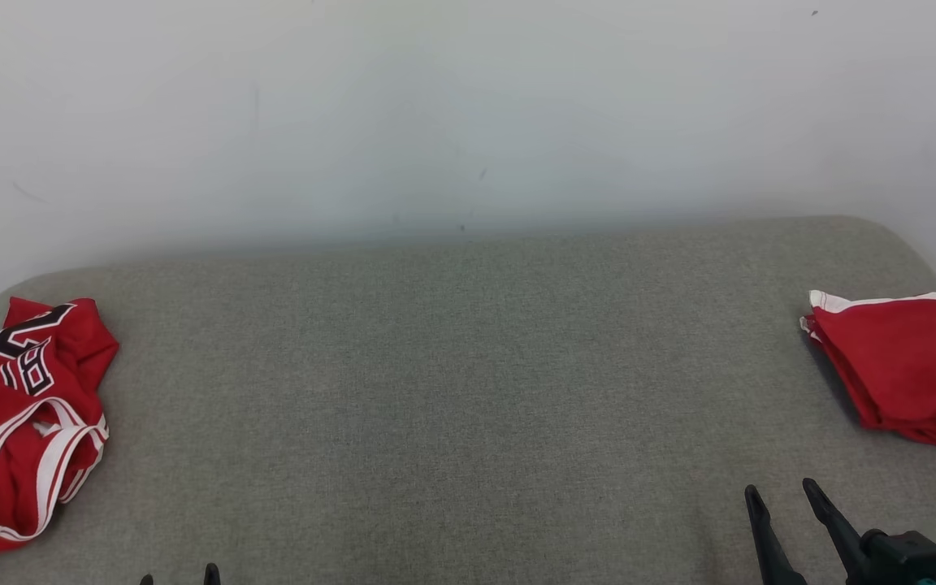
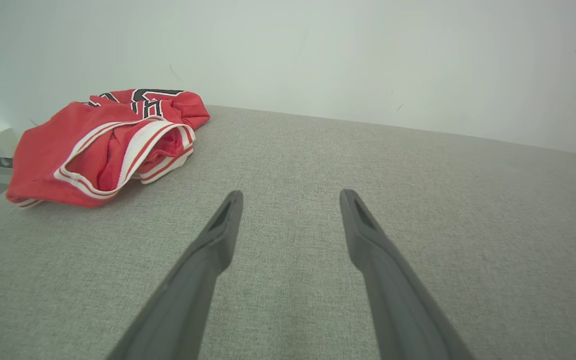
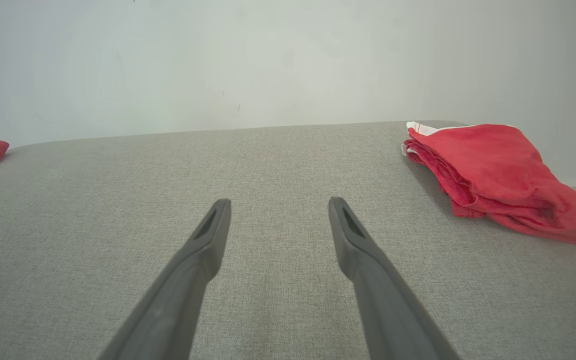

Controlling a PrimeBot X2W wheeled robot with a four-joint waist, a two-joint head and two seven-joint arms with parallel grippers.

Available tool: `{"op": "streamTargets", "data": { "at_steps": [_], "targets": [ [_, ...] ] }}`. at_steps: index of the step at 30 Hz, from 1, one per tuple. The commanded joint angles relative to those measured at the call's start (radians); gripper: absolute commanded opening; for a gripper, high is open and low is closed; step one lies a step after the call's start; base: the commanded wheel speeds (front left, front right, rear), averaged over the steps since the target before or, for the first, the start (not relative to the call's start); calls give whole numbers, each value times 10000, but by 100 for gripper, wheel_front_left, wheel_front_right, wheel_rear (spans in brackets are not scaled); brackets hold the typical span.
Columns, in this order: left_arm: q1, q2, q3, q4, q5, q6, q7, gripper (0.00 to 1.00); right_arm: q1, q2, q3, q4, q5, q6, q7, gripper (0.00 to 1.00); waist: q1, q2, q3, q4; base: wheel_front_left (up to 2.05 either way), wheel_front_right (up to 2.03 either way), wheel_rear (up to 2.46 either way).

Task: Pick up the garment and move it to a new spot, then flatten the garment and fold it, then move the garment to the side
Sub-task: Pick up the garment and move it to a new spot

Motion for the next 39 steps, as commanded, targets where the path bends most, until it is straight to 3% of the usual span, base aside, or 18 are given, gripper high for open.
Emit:
{"op": "streamTargets", "data": {
  "at_steps": [1,11,39],
  "targets": [
    [-64,-15,18,-13,-12,-40,-32,100,-30,32,-6,-20,-15,-28,-51,100,0,0,11,5,0,0,0],
    [-158,-12,61,-32,204,-127,-32,100,28,59,-16,-48,23,-28,-132,100,0,0,69,606,0,0,0],
    [164,168,949,-65,575,-319,-30,100,-70,450,687,347,173,-28,-328,100,0,0,-219,4566,0,0,0]
  ]
}}
